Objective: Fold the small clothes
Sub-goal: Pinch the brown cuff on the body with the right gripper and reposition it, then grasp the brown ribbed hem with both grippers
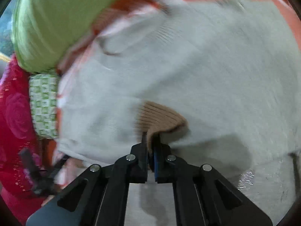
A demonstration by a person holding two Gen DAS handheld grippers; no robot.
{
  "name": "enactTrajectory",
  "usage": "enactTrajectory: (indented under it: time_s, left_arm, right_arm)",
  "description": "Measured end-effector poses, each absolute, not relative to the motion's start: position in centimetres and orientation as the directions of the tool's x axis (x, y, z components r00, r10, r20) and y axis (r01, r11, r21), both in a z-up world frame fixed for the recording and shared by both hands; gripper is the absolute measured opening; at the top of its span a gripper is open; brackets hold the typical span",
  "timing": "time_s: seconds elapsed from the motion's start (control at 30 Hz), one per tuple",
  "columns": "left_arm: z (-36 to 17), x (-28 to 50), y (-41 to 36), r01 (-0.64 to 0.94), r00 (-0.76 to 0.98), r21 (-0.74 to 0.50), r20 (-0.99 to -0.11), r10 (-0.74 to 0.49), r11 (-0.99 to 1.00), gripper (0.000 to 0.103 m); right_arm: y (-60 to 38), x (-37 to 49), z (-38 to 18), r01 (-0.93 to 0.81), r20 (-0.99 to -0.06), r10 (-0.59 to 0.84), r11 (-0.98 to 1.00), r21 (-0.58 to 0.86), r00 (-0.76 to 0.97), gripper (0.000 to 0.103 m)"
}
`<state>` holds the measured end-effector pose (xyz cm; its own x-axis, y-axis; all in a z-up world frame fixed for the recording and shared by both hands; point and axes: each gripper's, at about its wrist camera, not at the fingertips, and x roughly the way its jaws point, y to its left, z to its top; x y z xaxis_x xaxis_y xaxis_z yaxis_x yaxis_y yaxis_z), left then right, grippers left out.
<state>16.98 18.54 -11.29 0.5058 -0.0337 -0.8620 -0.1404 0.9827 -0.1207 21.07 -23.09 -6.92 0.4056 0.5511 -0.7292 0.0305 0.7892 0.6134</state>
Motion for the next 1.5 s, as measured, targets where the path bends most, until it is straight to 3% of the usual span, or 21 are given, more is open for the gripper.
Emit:
enactTrajectory:
  time_s: [0.17,0.23,0.33,0.5,0.63,0.77,0.93,1.2,1.33,1.5]
  left_arm:
    - [-10.9,18.2,17.5,-0.136,0.528,-0.144,-0.848,-0.052,0.980,0.037]
    - [-10.7,18.4,17.1,-0.133,0.533,-0.147,-0.844,-0.054,0.980,0.039]
    - [-11.0,19.1,16.3,-0.131,0.527,-0.144,-0.848,-0.054,0.981,0.039]
    - [-11.7,19.5,16.1,-0.162,0.508,-0.153,-0.860,-0.050,0.975,0.039]
    - [-11.5,19.4,17.0,-0.204,0.513,-0.207,-0.855,-0.076,0.957,0.039]
    - [-11.7,19.2,17.2,-0.241,0.513,-0.234,-0.854,-0.081,0.942,0.039]
    - [-12.5,19.2,17.2,-0.266,0.497,-0.246,-0.863,-0.086,0.932,0.039]
    - [-13.0,19.6,17.4,-0.284,0.475,-0.253,-0.875,-0.093,0.925,0.043]
    - [-12.7,19.1,17.8,-0.285,0.464,-0.253,-0.880,-0.097,0.925,0.047]
    - [-11.6,17.1,17.3,-0.248,0.451,-0.246,-0.885,-0.113,0.937,0.046]
  right_arm:
    - [-25.1,18.9,6.4,-0.214,-0.513,0.632,0.727,0.652,0.582,0.005]
    - [-27.0,18.1,8.5,-0.227,-0.501,0.599,0.753,0.618,0.625,0.005]
    - [-30.7,17.7,6.2,-0.135,-0.581,0.515,0.810,0.571,0.630,0.005]
    - [-33.2,18.1,-2.4,0.038,-0.738,0.443,0.845,0.533,0.510,0.005]
    - [-33.2,17.7,-2.2,0.032,-0.711,0.474,0.821,0.570,0.519,0.005]
    - [-32.4,16.4,1.6,-0.085,-0.621,0.530,0.796,0.600,0.578,0.005]
    - [-33.2,17.3,-3.6,0.022,-0.740,0.431,0.857,0.514,0.516,0.005]
    - [-33.2,17.9,-8.3,0.071,-0.827,0.329,0.913,0.402,0.456,0.009]
    - [-35.1,16.2,-7.5,0.137,-0.823,0.296,0.904,0.406,0.485,0.021]
    - [-36.0,14.7,-5.2,0.129,-0.783,0.298,0.893,0.431,0.546,0.021]
